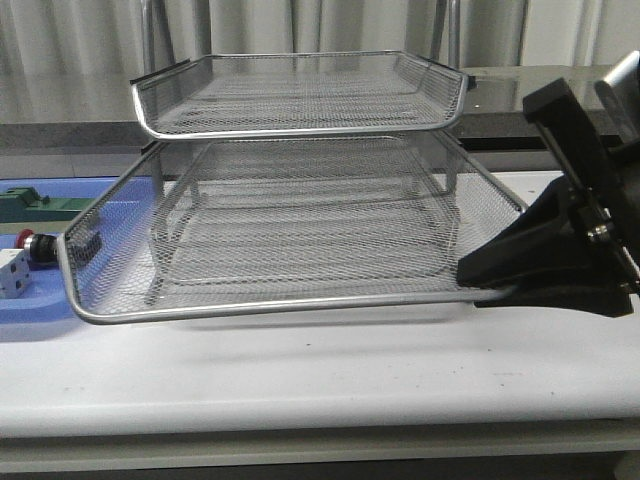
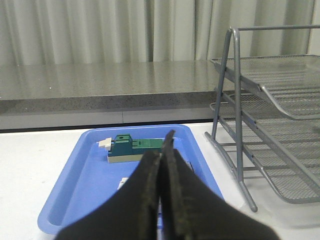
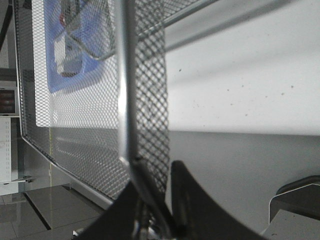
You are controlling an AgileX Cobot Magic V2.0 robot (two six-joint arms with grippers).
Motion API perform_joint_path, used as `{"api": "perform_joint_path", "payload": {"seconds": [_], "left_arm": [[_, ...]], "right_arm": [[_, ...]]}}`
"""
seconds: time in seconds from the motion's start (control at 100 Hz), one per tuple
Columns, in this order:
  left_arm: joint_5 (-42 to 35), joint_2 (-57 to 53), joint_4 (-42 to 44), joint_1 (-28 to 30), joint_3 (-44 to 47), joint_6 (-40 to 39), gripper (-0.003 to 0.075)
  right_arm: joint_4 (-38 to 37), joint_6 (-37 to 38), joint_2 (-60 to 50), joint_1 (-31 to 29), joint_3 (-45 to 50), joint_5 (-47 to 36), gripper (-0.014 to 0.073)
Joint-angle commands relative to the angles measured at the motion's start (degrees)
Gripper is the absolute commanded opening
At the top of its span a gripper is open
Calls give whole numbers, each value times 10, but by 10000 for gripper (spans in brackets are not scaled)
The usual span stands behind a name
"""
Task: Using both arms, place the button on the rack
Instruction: 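Pull the middle wire tray out toward the robot with the right gripper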
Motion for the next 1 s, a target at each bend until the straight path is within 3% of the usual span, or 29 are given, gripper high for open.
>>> {"api": "perform_joint_path", "payload": {"seconds": [0.0,0.22,0.31,0.47,0.59,0.99], "left_arm": [[-45,-18,0,-4,20,-6,-20],[-45,-18,0,-4,20,-6,-20],[-45,-18,0,-4,20,-6,-20],[-45,-18,0,-4,20,-6,-20],[-45,-18,0,-4,20,-6,-20],[-45,-18,0,-4,20,-6,-20]], "right_arm": [[-17,-15,-27,1,-6,22,90],[-23,-15,-45,1,-6,29,379],[-37,-15,-55,1,-6,32,438],[-85,-2,-80,1,-6,34,447],[-169,48,-104,1,-6,33,447],[-526,327,-253,1,-54,27,446]]}}
